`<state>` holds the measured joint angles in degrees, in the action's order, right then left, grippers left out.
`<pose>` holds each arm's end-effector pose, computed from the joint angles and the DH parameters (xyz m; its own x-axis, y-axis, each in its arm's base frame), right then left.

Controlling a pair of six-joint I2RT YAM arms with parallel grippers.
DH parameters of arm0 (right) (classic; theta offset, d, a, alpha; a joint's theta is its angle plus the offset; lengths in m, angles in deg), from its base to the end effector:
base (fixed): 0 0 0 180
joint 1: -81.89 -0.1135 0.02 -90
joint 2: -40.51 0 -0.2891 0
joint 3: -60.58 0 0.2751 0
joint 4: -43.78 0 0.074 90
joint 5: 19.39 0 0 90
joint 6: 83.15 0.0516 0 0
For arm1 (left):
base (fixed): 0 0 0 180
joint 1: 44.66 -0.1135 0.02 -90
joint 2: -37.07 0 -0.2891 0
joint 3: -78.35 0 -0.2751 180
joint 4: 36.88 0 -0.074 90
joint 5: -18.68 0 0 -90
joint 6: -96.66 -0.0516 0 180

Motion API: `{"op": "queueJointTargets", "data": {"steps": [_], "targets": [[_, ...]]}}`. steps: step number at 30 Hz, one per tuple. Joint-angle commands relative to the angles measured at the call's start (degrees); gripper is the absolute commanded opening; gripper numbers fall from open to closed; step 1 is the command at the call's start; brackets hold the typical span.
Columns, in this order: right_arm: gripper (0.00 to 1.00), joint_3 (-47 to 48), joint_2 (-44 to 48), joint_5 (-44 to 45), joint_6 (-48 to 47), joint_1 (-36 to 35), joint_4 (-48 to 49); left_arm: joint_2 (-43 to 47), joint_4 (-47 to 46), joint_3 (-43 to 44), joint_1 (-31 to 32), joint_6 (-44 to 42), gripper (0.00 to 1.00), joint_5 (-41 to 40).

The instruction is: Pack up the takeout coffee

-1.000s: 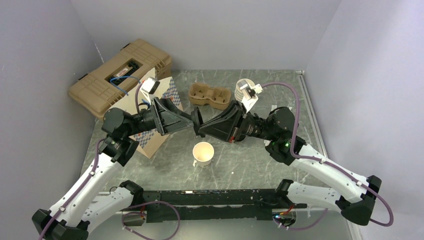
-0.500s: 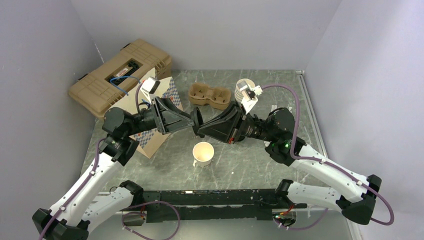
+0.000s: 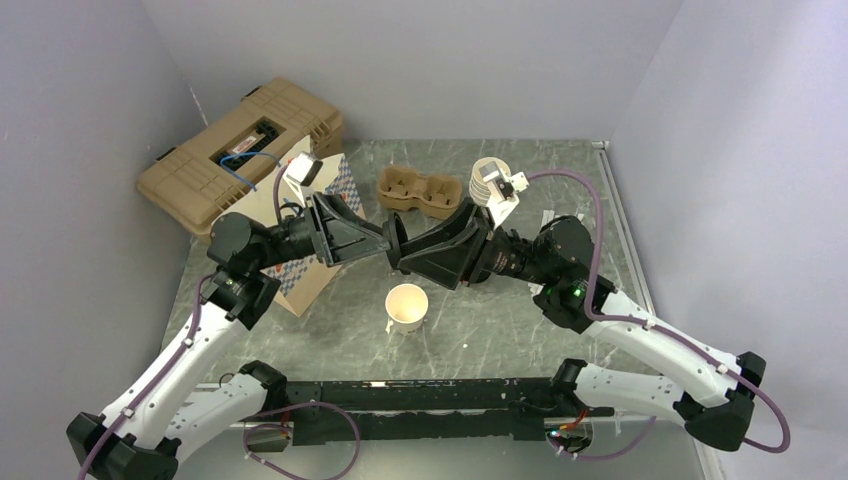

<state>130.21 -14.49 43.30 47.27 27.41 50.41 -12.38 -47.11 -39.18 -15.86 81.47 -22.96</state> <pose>0.1156 0.2026 0.4633 -0.4696 0.3338 -0.8174 -0.8763 -0.0633 0.4776 0.1563 -0.1299 0.4379 -0.7990 -0.2925 -0.5254 0.5754 -0.1176 -0.8094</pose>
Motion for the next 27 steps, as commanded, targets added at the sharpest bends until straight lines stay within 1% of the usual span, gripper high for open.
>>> {"op": "queueJointTargets", "data": {"steps": [1,2,4,7,9,13,16,19,22,27], "targets": [[0.52,1.30,2.20,2.99,-2.86,-0.10,-2.35,0.28,-0.74,0.75,0.12,-0.68,0.56,1.66],[0.57,1.51,2.90,3.58,-3.46,-0.15,-3.56,0.38,0.18,0.80,0.12,-1.17,0.56,1.65],[0.64,2.16,4.49,5.13,-5.18,-0.10,-6.98,0.33,1.49,0.80,0.12,-2.21,0.56,1.74],[0.68,2.64,8.00,8.73,-7.88,-0.10,-12.55,0.17,5.86,1.69,0.12,-5.56,0.53,1.97],[0.68,2.89,10.36,11.18,-9.70,-0.10,-16.53,0.08,13.10,3.60,0.11,-9.87,0.52,1.81],[0.68,4.26,13.66,17.66,-13.49,-0.10,-28.16,-1.23,32.89,10.61,0.12,-21.61,0.52,0.18],[0.68,3.11,16.23,20.01,-14.82,-0.10,-32.24,-3.15,47.41,16.79,0.18,-29.70,0.51,-1.63],[0.67,1.81,18.50,23.51,-15.50,-0.10,-36.36,-5.56,59.50,21.76,0.21,-35.88,0.51,-5.07],[0.67,1.01,19.61,27.85,-15.90,-0.10,-41.81,-7.88,68.11,24.91,0.80,-39.20,0.50,-8.42],[0.66,0.69,18.79,33.83,-15.90,-0.10,-49.83,-11.78,76.55,29.19,5.62,-42.12,0.48,-17.78]]}}
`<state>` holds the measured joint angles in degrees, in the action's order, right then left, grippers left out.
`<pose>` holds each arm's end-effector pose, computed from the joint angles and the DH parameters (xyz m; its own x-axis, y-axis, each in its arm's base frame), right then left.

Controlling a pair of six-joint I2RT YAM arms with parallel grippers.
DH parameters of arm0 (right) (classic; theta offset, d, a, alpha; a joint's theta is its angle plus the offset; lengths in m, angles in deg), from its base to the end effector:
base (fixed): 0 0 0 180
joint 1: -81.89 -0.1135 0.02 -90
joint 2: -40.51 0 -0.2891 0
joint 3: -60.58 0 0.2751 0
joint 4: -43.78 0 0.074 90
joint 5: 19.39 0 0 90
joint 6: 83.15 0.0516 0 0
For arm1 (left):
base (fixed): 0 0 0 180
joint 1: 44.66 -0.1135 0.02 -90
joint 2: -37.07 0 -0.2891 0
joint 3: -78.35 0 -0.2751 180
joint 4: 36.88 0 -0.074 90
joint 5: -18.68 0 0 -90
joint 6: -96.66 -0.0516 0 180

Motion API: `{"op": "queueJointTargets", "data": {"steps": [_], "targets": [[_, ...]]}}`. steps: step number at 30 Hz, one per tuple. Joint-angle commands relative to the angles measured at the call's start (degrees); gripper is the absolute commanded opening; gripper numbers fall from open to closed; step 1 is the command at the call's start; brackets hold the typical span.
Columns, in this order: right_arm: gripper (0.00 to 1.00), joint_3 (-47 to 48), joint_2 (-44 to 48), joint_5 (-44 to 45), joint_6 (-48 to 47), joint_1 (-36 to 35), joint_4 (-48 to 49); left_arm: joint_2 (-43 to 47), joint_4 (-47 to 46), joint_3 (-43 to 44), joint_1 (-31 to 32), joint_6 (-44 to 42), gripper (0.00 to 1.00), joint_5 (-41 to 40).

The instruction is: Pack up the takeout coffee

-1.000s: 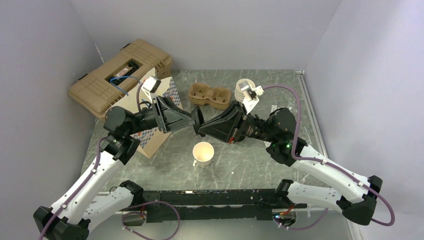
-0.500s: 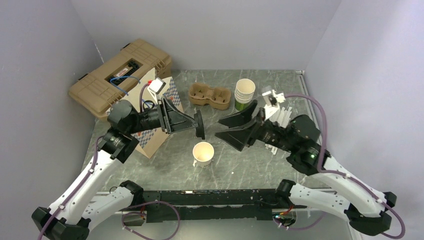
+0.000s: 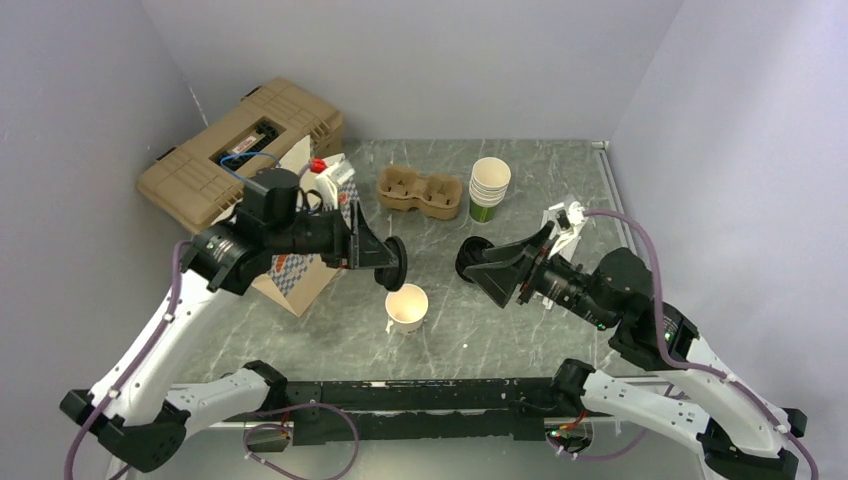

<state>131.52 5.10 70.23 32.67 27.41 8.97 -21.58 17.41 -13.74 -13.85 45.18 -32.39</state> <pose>0.0775 0.1091 0.4425 -0.3496 0.2599 -0.9001 -0.7393 0.5137 0.4354 0.1663 -0.1370 0.4466 -0.8370 -0.0649 -0.5433 0.4680 0.4295 -0.7723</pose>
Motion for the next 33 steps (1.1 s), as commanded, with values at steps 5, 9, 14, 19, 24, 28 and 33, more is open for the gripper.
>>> {"op": "queueJointTargets", "data": {"steps": [5,9,14,19,24,28,33], "targets": [[0.66,-3.28,-1.32,9.94,0.09,-0.10,-11.91,-7.18,17.20,6.70,12.59,-5.80,0.45,-20.77],[0.65,-5.55,-1.81,11.31,1.19,-0.10,-13.54,-11.49,21.12,8.45,18.45,-5.11,0.44,-31.19],[0.65,-8.23,-2.81,13.19,2.74,-0.10,-15.57,-18.15,24.38,10.72,23.37,-4.76,0.43,-39.61],[0.64,-10.97,-1.48,13.09,4.06,-0.10,-15.63,-24.72,25.02,13.49,25.24,-5.98,0.43,-43.22],[0.64,-12.74,0.01,12.77,5.16,-0.10,-16.39,-30.92,27.74,16.32,26.02,-6.77,0.43,-46.50],[0.64,-13.62,1.70,12.39,5.55,-0.10,-16.71,-34.19,29.06,17.47,26.50,-6.67,0.44,-47.88],[0.64,-14.78,2.62,11.79,5.97,-0.10,-16.70,-36.09,28.27,17.31,26.58,-6.73,0.44,-47.12]]}}
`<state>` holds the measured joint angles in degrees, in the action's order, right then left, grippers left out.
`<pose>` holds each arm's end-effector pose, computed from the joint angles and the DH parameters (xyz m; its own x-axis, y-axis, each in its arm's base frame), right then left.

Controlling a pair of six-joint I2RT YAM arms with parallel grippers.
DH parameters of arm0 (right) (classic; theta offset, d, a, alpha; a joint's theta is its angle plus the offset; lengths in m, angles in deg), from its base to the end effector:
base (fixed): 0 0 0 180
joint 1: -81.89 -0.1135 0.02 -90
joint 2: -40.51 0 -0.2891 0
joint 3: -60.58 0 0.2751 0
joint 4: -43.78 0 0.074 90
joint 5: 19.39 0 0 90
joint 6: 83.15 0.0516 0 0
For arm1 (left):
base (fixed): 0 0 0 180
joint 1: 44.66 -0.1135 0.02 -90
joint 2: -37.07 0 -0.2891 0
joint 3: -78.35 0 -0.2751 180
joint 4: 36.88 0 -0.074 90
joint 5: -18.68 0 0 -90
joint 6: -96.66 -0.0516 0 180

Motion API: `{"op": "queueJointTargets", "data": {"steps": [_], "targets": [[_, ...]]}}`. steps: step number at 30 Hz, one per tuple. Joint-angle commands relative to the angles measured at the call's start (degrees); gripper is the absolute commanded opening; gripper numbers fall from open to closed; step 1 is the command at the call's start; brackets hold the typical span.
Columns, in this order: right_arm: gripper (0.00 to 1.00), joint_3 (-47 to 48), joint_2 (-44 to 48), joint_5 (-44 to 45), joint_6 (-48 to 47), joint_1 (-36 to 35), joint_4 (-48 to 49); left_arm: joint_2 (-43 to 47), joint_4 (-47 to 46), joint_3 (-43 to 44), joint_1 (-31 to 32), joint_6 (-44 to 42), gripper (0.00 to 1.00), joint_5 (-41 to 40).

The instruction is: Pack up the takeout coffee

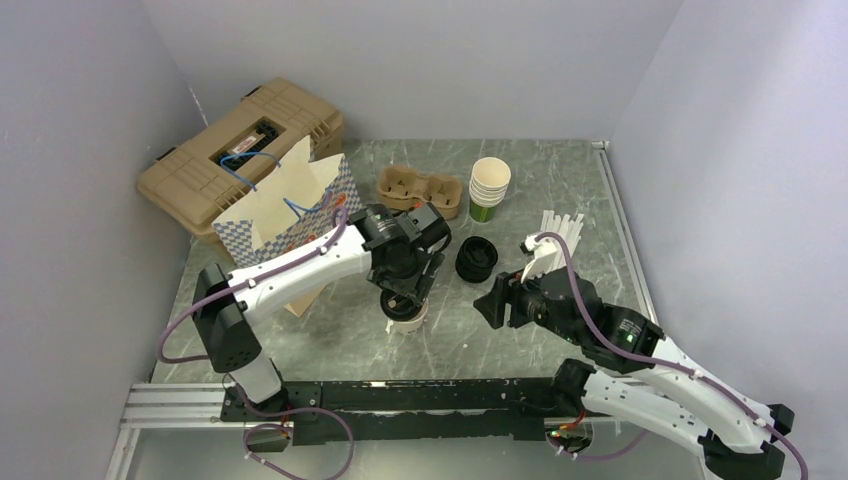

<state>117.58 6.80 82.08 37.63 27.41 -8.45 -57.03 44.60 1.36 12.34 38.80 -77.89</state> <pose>0.0904 0.1090 0.3224 -0.5980 0.0255 -0.8011 -0.4546 0.8124 0.3652 0.1956 -0.2903 0.3250 -0.8733 0.3744 -0.3117 0.4132 0.9082 -0.0669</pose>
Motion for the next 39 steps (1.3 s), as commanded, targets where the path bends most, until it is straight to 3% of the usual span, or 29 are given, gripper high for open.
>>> {"op": "queueJointTargets", "data": {"steps": [1,39], "targets": [[0.64,-0.93,0.97,-0.07,1.10,-0.10,0.64,-1.01,0.98,2.08,0.44,-0.26,0.44,-1.62],[0.64,-1.32,1.53,-0.48,0.81,-0.10,0.54,-7.52,0.98,4.60,1.30,-1.72,0.45,-0.23]]}}
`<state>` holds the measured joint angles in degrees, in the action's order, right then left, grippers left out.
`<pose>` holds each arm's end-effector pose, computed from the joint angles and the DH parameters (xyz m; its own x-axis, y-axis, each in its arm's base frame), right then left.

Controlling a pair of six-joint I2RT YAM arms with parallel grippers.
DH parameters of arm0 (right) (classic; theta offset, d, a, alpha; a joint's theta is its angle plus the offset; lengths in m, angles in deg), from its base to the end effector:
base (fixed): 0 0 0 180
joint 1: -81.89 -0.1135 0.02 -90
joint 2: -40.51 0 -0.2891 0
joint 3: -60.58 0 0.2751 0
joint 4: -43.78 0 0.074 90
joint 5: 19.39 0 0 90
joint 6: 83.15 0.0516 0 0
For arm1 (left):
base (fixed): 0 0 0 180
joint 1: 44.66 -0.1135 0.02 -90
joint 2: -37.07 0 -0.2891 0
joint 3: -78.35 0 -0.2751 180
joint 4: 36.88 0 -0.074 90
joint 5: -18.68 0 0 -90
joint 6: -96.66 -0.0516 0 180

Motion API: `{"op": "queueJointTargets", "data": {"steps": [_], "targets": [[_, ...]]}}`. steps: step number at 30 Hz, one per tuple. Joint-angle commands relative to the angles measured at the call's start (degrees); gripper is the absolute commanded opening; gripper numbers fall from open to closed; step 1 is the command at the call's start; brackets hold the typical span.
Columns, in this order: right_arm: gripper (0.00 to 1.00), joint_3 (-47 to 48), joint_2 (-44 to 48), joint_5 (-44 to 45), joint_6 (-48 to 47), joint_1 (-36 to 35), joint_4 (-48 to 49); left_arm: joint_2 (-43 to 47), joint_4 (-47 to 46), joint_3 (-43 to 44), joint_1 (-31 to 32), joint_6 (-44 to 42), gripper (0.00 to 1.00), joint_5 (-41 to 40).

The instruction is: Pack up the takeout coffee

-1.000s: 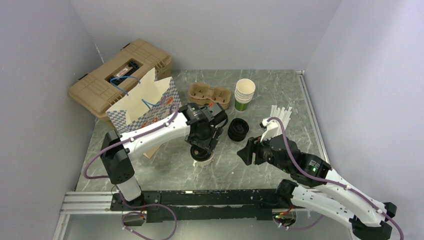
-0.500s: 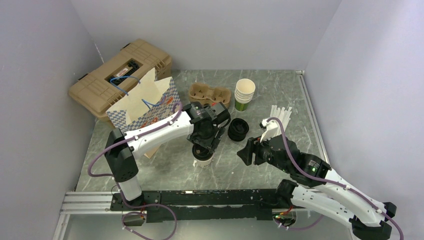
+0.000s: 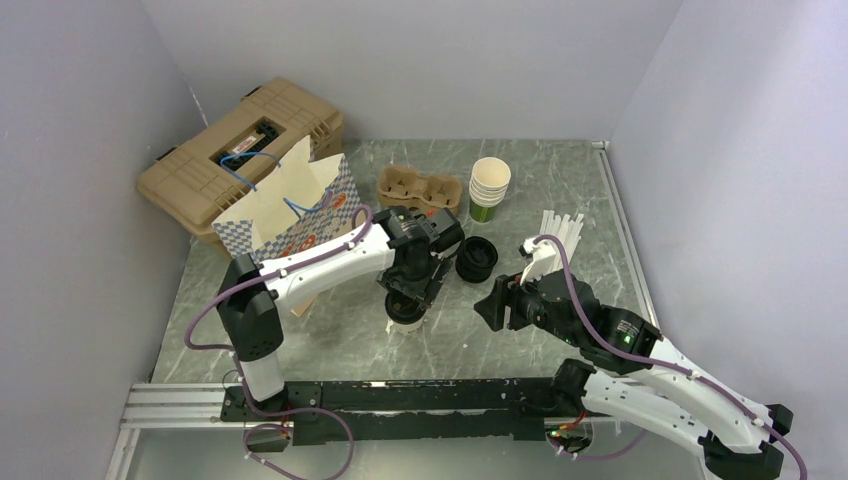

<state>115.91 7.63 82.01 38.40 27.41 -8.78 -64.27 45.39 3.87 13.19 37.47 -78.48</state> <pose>0.0892 0.1074 0.3130 -0.6139 0.0229 -0.7891 -0.4428 0.8176 0.3681 0.2061 -0.3158 0.2945 -0.8705 0.4299 -0.2397 0.4431 0.8965 -0.0010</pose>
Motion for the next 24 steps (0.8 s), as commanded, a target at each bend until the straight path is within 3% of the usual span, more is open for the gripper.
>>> {"op": "queueJointTargets", "data": {"steps": [1,24], "targets": [[0.64,0.33,0.75,-0.41,0.01,-0.10,0.78,-0.35,0.12,2.02,0.49,-0.44,0.45,0.37],[0.66,-0.57,0.54,-1.52,0.62,-0.09,1.21,-1.56,-0.24,0.87,0.54,-0.57,0.60,-0.10]]}}
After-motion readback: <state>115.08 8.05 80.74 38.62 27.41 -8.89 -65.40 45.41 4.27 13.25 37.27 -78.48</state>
